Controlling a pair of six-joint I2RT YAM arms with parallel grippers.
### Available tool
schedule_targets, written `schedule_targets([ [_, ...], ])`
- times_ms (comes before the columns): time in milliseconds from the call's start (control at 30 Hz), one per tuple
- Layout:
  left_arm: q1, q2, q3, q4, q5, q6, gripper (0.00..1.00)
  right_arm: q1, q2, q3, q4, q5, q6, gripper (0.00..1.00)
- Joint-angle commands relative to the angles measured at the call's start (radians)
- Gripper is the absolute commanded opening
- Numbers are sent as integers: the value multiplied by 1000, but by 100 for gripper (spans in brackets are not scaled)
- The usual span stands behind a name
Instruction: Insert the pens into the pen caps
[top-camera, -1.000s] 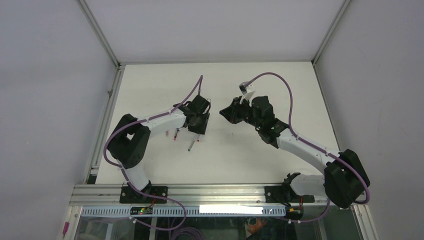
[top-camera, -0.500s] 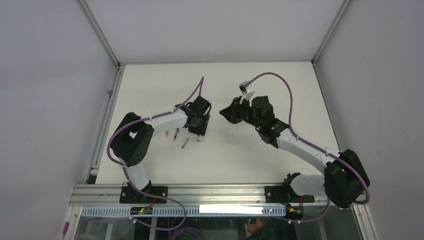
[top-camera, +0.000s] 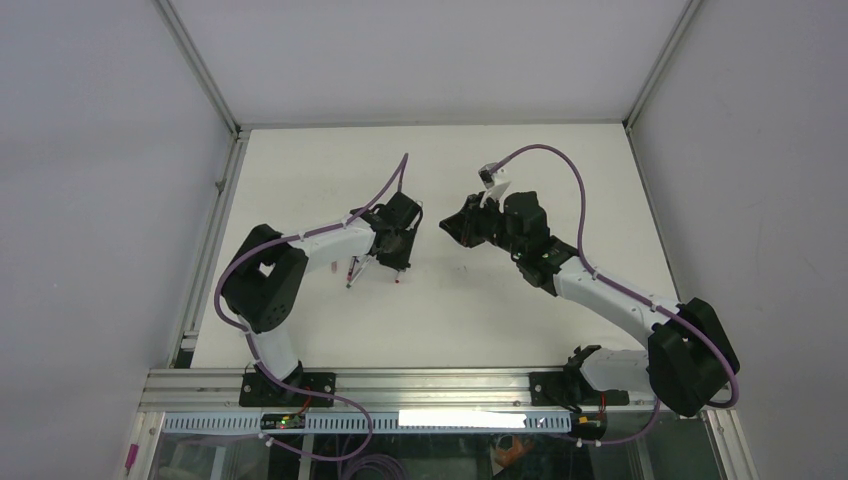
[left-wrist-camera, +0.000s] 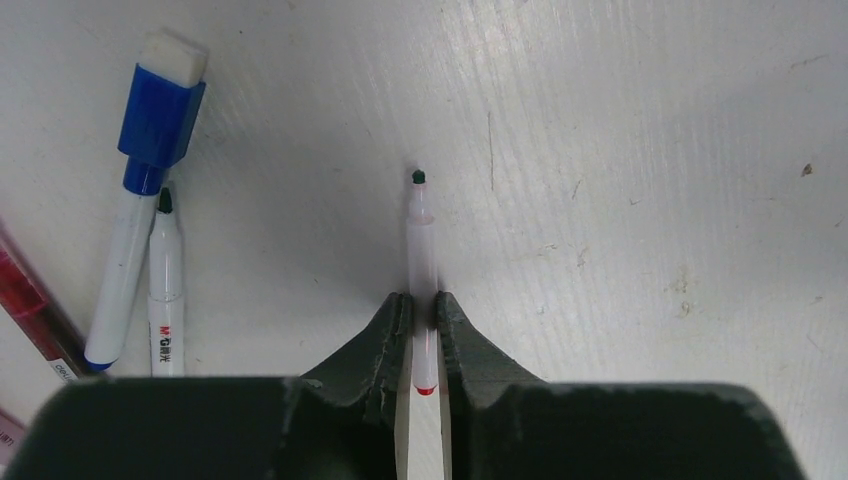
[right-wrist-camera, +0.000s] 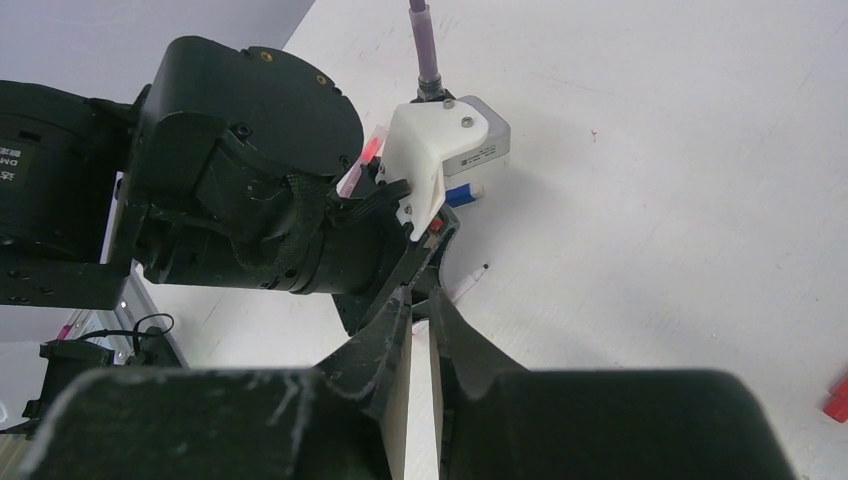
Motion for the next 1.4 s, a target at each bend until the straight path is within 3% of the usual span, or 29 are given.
schedule_targets([
  [0,-10,10,-32,9,15,5,11,-6,5,-2,43,4,-3,14],
  [133,-13,9,-60,18,29,-5,10,-10,6,0,33,22,3,14],
  [200,-15,8,-73,30,34,-7,0,-11,13,14,9,49,12,14],
  [367,-24,-27,-98,87,62,-1,0,-20,44,43,-49,97,58,14],
  [833,-42,-382,-317,442,197,32,0,-28,204,-57,343,-105,274,18],
  [1033,-43,-509,-381,501,165,33,0,-25,231,-51,365,-126,288,23],
  [1367,-42,-526,-374,509,143,30,0,3,257,-19,345,-172,277,30],
])
